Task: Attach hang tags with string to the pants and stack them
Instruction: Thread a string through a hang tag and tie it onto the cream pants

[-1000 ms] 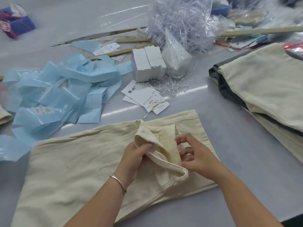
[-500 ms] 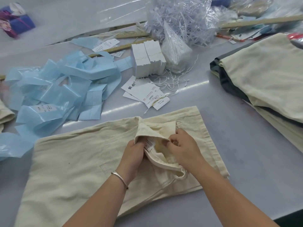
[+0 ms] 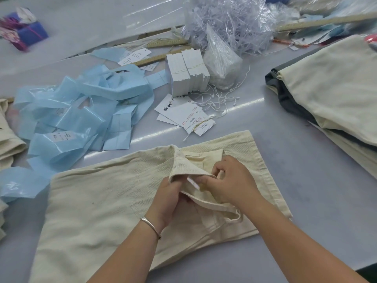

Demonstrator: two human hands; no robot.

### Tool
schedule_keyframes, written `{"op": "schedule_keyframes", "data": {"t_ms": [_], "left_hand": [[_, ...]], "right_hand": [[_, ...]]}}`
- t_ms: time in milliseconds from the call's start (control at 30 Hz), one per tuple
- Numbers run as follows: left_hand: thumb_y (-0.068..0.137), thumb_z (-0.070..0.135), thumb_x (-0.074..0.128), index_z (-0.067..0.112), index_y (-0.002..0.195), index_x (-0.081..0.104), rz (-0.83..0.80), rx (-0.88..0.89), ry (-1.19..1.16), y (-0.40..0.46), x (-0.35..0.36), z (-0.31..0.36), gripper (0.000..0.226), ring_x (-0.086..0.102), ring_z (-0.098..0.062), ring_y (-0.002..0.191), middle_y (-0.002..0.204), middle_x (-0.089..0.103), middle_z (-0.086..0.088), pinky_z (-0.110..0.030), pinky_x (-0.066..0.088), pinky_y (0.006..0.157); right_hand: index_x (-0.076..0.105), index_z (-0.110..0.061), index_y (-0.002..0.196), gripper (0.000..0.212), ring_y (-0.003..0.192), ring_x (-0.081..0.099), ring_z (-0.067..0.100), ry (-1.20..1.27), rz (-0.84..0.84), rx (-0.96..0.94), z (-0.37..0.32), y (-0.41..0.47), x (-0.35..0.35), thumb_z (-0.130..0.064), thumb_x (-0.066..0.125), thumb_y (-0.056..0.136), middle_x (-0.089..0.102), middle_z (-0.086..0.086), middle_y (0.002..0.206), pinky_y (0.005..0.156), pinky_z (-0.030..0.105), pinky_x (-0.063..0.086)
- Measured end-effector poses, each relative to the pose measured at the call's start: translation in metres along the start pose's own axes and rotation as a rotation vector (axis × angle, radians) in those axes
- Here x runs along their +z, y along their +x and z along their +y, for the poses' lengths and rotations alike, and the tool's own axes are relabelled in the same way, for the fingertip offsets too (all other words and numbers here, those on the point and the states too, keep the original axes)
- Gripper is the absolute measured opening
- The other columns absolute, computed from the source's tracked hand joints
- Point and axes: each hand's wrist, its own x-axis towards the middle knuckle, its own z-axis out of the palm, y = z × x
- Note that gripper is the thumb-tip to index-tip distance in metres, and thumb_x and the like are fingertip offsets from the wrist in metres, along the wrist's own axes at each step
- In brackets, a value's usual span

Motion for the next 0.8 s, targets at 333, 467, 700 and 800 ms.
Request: {"op": "schedule_keyframes", "data": {"t_ms": [333,467,700,800], "left_hand": [[0.079,0.024,0.059,0.016,0.082,0.076,-0.069,0.028,-0.072,-0.001,-0.004,0.000,0.019,0.059,-0.026,0.061,0.073,0.063,-0.014,-0.030,0.048,0.050],[0.078,0.024,0.057,0.008,0.082,0.074,-0.069,0.001,-0.045,-0.004,-0.004,0.006,0.024,0.058,-0.029,0.063,0.073,0.064,-0.019,-0.030,0.048,0.052],[0.095,0.023,0.056,0.012,0.096,0.068,0.061,0.101,0.241,-0.026,-0.098,0.040,0.016,0.066,-0.013,0.069,0.082,0.075,-0.008,-0.019,0.049,0.063],[0.095,0.013,0.054,0.015,0.089,0.068,0.510,0.094,0.203,-0.041,-0.175,0.042,0.015,0.063,-0.012,0.064,0.076,0.073,-0.005,-0.021,0.047,0.061]], "right_hand": [[0.050,-0.023,0.060,0.045,0.068,0.047,0.001,-0.120,0.003,-0.018,-0.016,-0.001,0.001,-0.060,0.075,0.059,0.046,-0.012,0.082,0.051,0.025,0.028],[0.054,-0.026,0.072,0.035,0.093,0.045,0.007,-0.126,0.017,-0.018,-0.021,-0.004,-0.002,-0.051,0.075,0.061,0.045,-0.014,0.096,0.064,0.026,0.035],[0.062,-0.020,0.086,0.019,0.099,0.036,0.009,0.000,0.275,-0.349,-0.064,0.014,0.013,-0.013,0.056,0.069,0.048,-0.007,0.105,0.080,0.008,0.028],[0.064,-0.016,0.086,0.014,0.103,0.042,0.016,0.012,0.103,-0.371,-0.096,0.031,0.054,-0.005,0.064,0.078,0.049,-0.006,0.103,0.070,0.019,0.039]]}}
